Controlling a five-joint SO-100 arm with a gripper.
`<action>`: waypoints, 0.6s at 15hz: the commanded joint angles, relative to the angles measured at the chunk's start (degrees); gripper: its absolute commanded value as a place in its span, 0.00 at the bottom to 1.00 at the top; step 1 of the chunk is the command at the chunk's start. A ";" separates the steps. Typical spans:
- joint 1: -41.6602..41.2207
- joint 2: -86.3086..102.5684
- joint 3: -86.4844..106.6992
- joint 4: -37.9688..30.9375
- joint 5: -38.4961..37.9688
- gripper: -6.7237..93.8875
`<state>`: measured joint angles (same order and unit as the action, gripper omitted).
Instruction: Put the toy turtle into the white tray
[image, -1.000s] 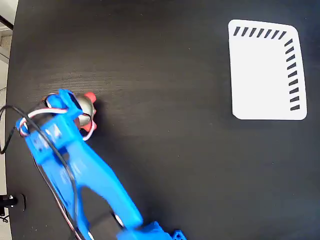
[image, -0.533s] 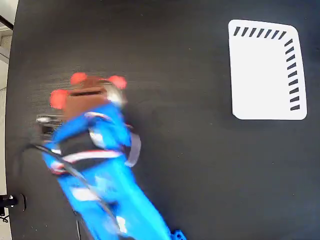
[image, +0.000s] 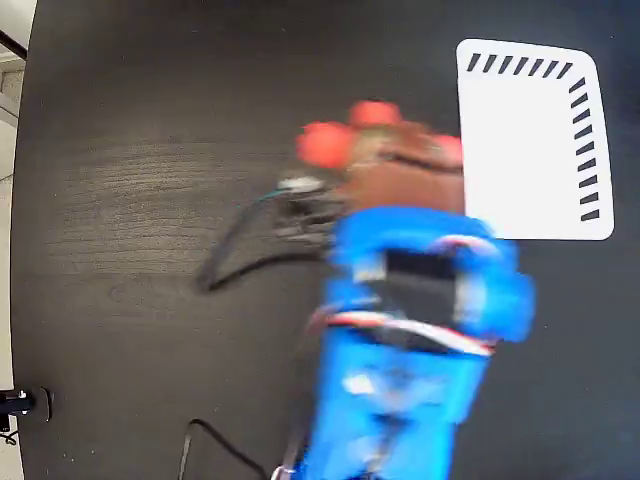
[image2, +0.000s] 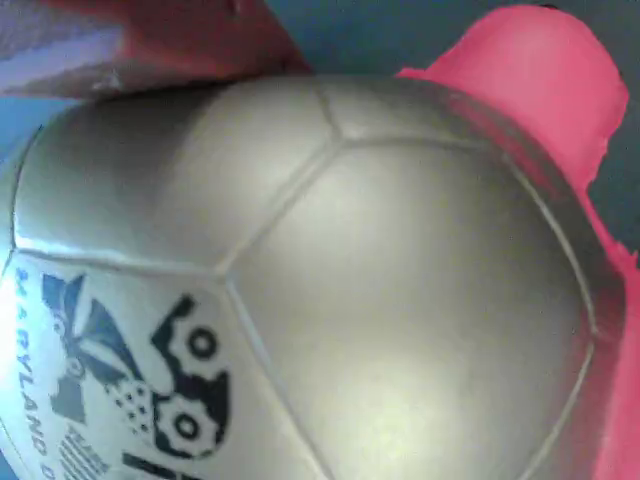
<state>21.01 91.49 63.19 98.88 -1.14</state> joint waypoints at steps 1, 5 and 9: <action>7.38 -2.81 -9.40 0.26 -0.97 0.03; 13.97 -17.67 -22.50 -0.09 4.66 0.03; 16.00 -31.64 -37.53 -0.09 7.65 0.03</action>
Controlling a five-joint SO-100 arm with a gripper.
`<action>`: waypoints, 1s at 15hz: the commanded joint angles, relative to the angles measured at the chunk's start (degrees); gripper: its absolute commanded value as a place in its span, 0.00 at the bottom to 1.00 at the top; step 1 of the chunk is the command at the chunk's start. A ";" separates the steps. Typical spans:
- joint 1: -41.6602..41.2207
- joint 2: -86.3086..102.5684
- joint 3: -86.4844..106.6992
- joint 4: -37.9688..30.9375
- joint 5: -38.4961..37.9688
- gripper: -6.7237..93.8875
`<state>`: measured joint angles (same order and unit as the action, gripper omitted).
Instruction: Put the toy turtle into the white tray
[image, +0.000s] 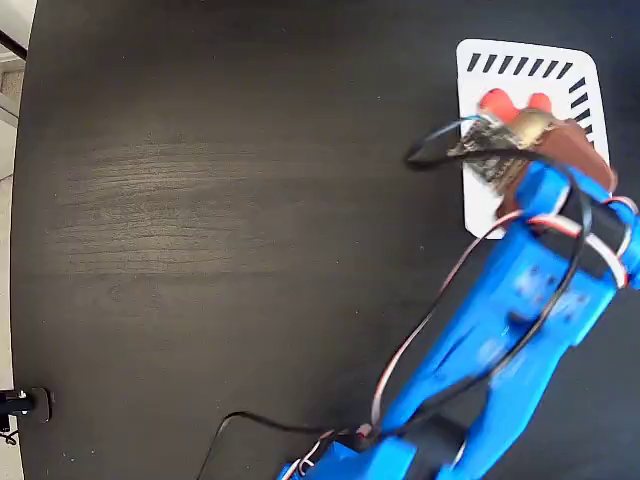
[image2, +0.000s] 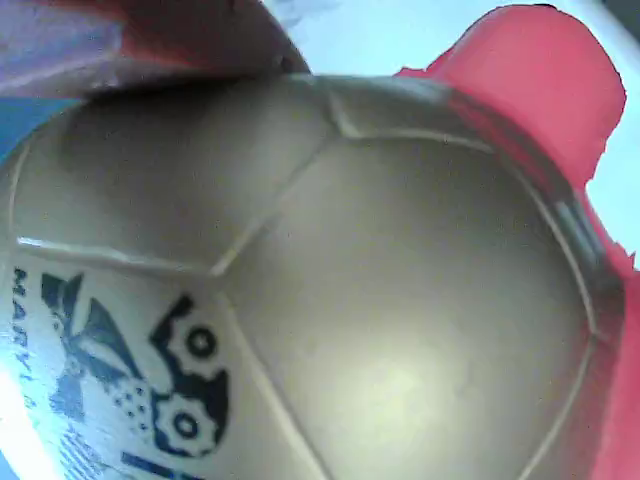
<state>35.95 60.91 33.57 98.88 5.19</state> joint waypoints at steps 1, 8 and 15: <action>1.23 -4.75 -11.78 0.09 1.76 0.03; 0.97 -23.29 -29.00 0.18 3.16 0.05; 0.97 -25.84 -29.18 1.76 2.64 0.60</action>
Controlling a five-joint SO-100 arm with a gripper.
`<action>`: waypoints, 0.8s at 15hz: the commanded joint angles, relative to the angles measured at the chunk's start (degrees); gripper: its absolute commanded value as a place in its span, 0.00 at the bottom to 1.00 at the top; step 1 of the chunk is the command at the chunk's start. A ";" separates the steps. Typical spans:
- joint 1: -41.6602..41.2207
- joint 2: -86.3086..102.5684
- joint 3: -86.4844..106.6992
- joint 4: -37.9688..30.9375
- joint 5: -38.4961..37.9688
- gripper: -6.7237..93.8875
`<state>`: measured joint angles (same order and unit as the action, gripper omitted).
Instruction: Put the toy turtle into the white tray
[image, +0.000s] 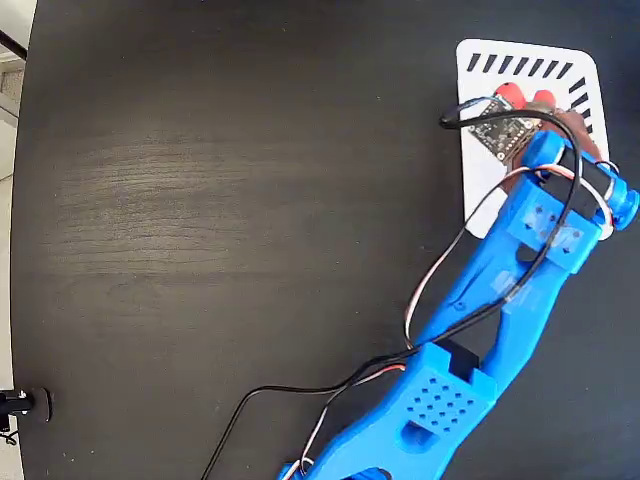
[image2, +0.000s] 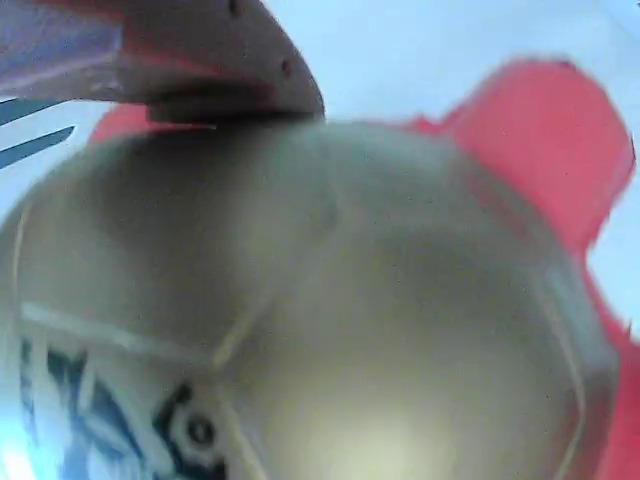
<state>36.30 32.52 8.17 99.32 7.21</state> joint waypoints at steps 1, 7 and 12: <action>0.53 2.37 -3.87 1.41 0.53 0.60; 0.53 1.76 -3.34 1.58 0.53 0.69; 0.53 1.76 -3.43 2.99 -0.35 0.70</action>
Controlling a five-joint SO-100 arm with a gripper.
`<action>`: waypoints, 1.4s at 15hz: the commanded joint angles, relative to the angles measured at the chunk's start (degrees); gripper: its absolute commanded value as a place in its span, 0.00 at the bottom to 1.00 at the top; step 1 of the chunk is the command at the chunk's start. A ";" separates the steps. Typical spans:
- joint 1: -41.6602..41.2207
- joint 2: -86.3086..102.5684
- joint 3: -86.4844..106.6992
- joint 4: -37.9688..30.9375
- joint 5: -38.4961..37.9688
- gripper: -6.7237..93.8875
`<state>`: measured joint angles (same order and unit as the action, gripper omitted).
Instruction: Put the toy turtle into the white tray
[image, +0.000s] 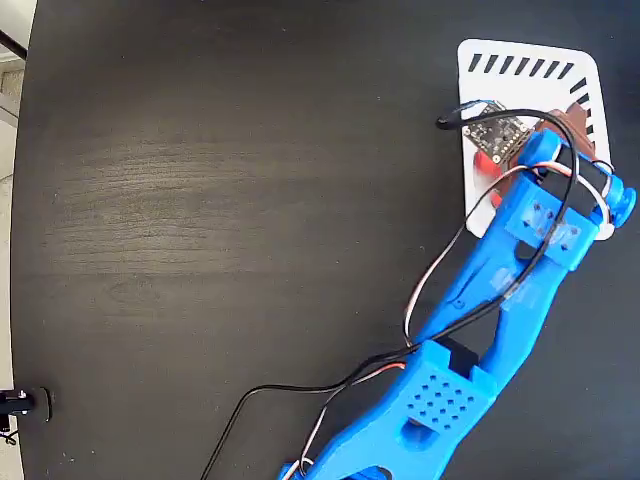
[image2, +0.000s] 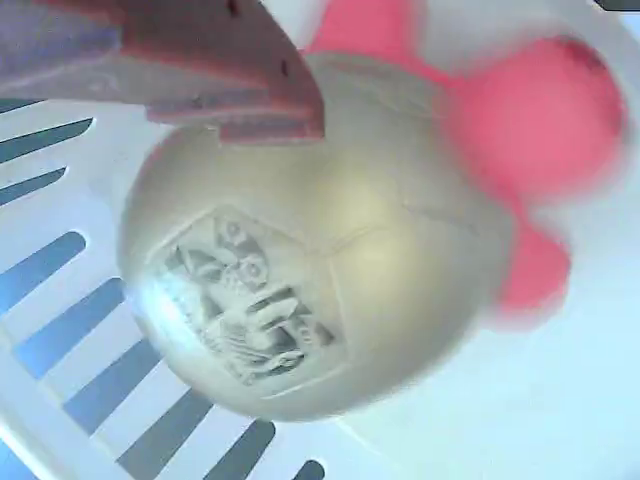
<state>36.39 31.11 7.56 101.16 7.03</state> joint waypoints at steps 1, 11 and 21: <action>0.35 3.87 -2.90 1.32 0.00 0.69; -15.21 38.94 34.28 -13.27 4.57 0.04; -41.48 83.50 99.84 -43.95 6.68 0.04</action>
<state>-3.60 103.97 103.18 61.17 13.27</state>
